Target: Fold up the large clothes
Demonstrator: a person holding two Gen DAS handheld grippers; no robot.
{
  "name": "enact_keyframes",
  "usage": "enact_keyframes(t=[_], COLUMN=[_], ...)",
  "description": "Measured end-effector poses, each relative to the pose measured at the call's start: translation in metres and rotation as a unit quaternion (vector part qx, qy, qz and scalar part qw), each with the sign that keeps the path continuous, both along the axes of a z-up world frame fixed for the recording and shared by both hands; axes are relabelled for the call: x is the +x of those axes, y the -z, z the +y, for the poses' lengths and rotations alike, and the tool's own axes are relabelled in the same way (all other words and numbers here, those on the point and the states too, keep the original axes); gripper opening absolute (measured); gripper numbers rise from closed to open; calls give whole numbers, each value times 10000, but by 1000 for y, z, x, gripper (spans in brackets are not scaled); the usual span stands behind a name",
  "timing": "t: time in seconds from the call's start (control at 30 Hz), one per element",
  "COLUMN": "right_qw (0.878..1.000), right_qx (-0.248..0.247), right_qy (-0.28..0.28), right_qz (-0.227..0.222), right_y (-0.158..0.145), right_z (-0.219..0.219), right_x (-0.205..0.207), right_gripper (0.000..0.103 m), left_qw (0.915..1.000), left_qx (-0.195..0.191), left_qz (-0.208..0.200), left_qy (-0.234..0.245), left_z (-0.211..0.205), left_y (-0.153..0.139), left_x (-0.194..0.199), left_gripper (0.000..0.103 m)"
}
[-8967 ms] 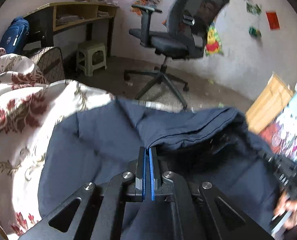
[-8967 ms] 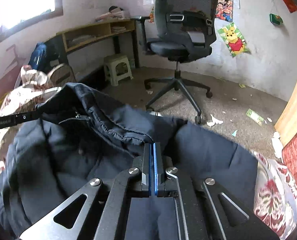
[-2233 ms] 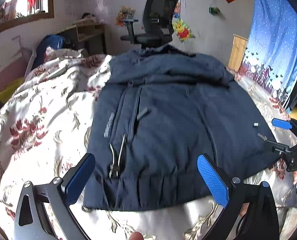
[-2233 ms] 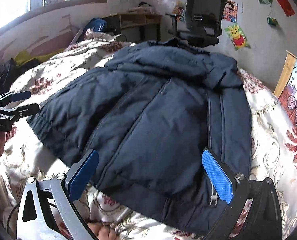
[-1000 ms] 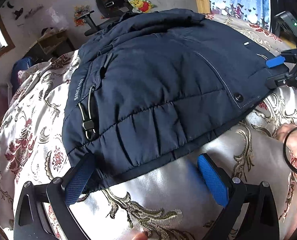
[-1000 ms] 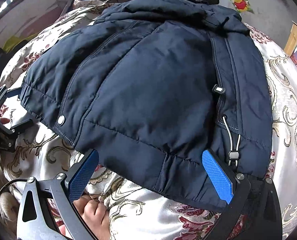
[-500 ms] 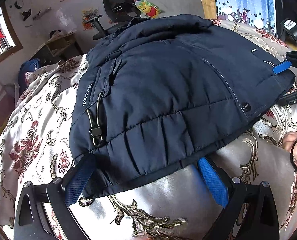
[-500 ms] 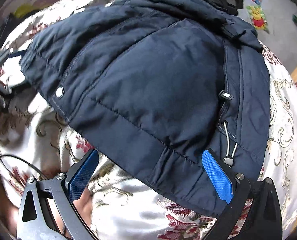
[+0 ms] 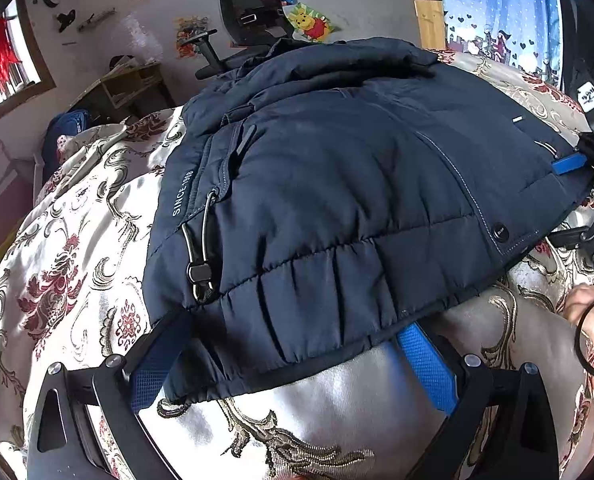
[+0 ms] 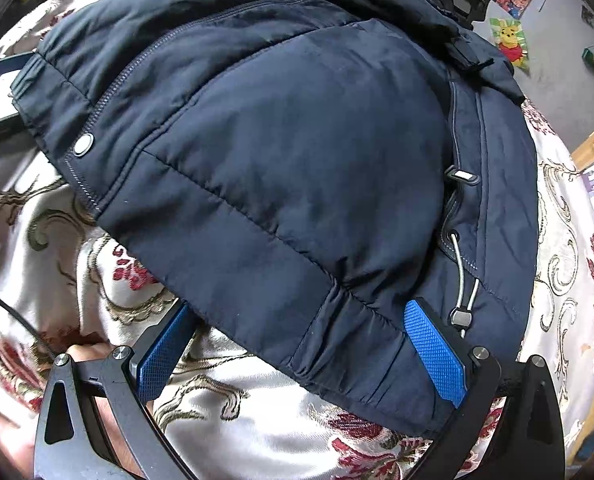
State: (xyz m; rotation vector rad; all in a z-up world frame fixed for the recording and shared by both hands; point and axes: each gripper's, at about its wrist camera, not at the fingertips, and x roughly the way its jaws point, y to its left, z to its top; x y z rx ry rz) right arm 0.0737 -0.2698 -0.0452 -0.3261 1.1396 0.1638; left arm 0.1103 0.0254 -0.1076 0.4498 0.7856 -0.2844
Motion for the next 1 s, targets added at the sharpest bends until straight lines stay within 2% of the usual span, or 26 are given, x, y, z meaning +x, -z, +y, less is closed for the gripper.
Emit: enact_keyframes(t=[0.2,0.4,0.5,0.73,1.0], right_qw=[9987,9900,9866,9815,9789], right_qx=[-11,71,200,462,581], right_qy=[449,1060,1164,1029,944], right_qz=[-258,-930,-1124,-1545,-1716], right_y=[2,-7,-13,-30,-43], right_z=[-8,-19,-22,-20,-20], right_x=[1,-4,-5,-11,-10], right_gripper=[101,101,98,66,52], left_qw=[9999,9985,9967,9935,9883], left_qx=[-1,73,109,8,183], left_qz=[-105,-473,-724,-1060,-1478], left_qy=[-107,-260,-346,-424,-336], left_z=[0,-3,-4,-1,-8], left_y=[-1,-7,-13,-23,-28], left_x=[0,-5,-5,-6,-14], left_gripper=[103,103,103,101,98])
